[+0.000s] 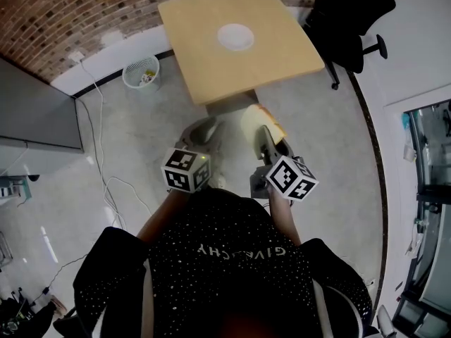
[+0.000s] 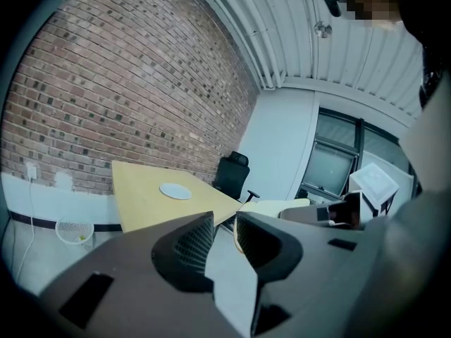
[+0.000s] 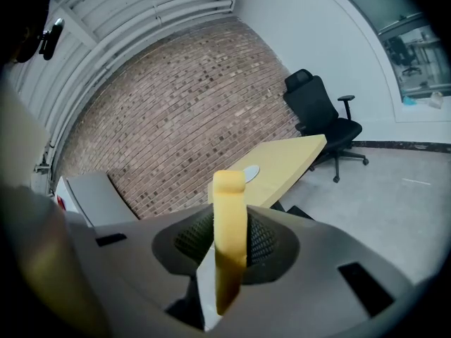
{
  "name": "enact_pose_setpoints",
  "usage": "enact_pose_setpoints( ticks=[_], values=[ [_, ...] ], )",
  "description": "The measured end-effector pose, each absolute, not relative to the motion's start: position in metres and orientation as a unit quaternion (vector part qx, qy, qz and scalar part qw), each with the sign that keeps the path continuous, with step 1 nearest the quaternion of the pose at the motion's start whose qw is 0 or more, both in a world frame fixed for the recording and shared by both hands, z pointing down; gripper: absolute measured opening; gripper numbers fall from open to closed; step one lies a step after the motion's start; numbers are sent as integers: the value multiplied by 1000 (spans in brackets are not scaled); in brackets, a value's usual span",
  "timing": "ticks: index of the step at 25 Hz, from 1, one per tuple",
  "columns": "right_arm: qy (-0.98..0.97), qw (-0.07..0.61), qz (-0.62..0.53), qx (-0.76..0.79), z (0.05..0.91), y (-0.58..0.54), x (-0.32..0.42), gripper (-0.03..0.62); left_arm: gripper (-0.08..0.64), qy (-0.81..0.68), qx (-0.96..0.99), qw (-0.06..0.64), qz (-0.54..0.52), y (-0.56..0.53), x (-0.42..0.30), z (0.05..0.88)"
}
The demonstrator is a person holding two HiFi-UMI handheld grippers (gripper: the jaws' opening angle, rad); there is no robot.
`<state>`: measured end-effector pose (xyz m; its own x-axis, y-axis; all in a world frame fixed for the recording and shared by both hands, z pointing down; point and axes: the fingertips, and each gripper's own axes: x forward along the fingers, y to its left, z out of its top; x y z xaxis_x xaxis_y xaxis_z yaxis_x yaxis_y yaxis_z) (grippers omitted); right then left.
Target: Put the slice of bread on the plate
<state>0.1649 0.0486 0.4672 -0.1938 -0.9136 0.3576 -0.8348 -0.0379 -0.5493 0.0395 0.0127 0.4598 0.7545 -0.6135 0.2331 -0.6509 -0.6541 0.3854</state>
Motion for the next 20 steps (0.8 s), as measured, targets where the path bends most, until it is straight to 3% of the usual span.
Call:
enact_pose_setpoints(
  ticks=[20],
  values=[
    [679,31,-366,-635,463,-144,227,94,104,-340,903,260,41,-187,109,459]
  ],
)
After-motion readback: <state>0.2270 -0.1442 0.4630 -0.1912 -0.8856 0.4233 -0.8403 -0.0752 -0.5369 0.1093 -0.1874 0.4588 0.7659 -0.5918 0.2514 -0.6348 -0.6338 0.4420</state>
